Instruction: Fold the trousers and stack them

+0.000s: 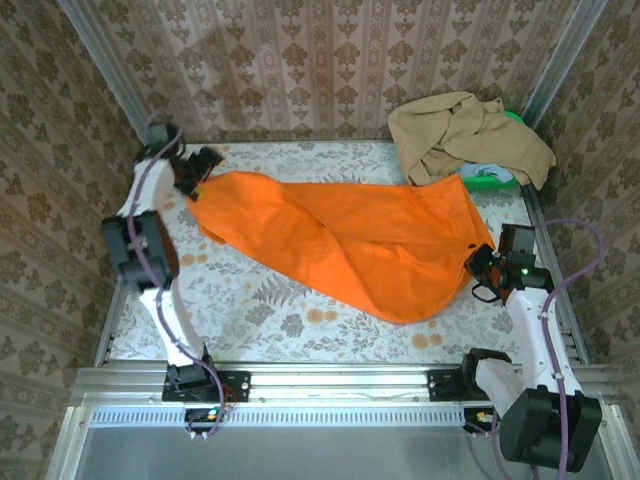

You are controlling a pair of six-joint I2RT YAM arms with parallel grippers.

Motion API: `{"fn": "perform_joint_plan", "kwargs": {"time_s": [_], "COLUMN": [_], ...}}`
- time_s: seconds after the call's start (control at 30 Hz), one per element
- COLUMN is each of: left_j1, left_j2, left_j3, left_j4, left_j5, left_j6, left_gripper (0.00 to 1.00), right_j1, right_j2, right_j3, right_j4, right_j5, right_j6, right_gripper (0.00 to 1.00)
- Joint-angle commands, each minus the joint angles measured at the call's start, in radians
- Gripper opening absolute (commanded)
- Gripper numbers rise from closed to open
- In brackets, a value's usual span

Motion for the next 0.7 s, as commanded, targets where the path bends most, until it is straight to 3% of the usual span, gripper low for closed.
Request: {"fn": "perform_joint_plan", "kwargs": {"time_s": [0.0, 0.1, 0.2, 0.4, 0.67], "left_j1": [0.11, 0.18, 0.205, 0.182, 0.164], "left_j2": [-0.158, -0.139, -0.044, 0.08, 0.084], "left_j3": [-0.295, -0.428, -0.405, -0.336, -0.371], "left_j4": [0.266, 0.433, 0.481, 0.549, 0.66], "left_j5": [-0.056, 0.041, 0.086, 0.112, 0.117], "left_j6": [-0.045, -0.061, -0.043, -0.036, -0.047], "left_gripper": [0.78, 0.57, 0.45, 0.45, 0.45], "right_j1": [0.033, 0.058, 0.062, 0.063, 0.063], "right_j2": [-0.011, -0.002, 0.0, -0.002, 0.013], "right_j3": [0.007, -0.004, -0.001, -0.004, -0.016], "right_j4": [0.004, 0.019, 0.02, 0.01, 0.009], "right_j5": [0.016, 0.018, 0.013, 0.031, 0.037], "right_j6": [-0.016, -0.013, -0.016, -0.031, -0.033], "right_gripper": [0.18, 0.17, 0.17, 0.15, 0.13]}}
